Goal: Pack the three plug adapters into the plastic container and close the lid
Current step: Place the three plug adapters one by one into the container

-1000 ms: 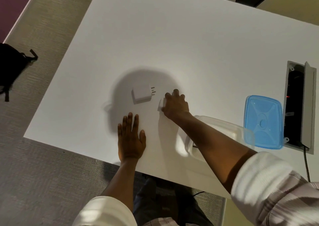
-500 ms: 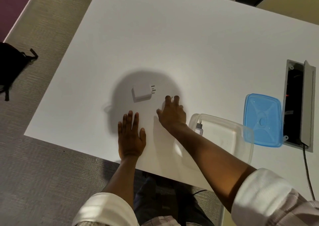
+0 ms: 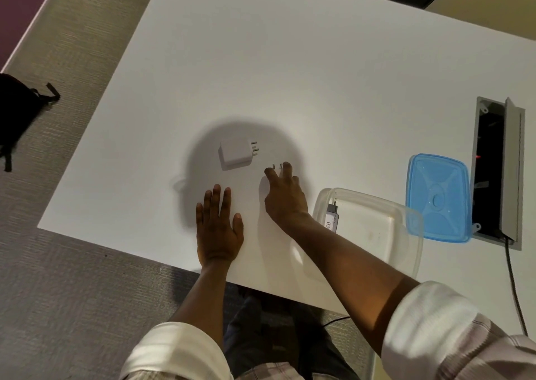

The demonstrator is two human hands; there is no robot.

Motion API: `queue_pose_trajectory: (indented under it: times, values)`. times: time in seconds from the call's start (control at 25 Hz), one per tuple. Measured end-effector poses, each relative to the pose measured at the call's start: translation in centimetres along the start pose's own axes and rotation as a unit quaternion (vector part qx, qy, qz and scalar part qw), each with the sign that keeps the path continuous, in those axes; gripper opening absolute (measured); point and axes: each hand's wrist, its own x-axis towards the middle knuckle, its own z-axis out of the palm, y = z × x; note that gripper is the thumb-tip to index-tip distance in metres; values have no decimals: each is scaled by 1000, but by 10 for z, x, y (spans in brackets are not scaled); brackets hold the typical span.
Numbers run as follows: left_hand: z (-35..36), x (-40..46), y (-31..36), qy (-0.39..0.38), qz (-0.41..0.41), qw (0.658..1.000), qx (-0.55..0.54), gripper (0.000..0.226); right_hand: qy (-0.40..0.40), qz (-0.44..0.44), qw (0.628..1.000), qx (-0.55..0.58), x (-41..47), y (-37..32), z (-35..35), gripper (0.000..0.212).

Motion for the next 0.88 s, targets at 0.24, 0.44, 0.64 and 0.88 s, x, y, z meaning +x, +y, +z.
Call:
queue_pose_trajectory:
  times: [0.24,0.44,0.64,0.88]
  values:
    - [0,1,0,-5,-2,1000,7,64,18,-15,1000,-8,-3,6,5,55]
    - [-1,-1,1,-7,0,1000,10,63,41,-38,998,18,-10,4,-5,52]
    - [-2,-1,2,-4,2,1000,0,63,114,-91,983,112,-55,-2,-49,53]
    - [-4,-2,2,-8,-3,1000,5,64,146,-10,978,149,-123,54,-87,56]
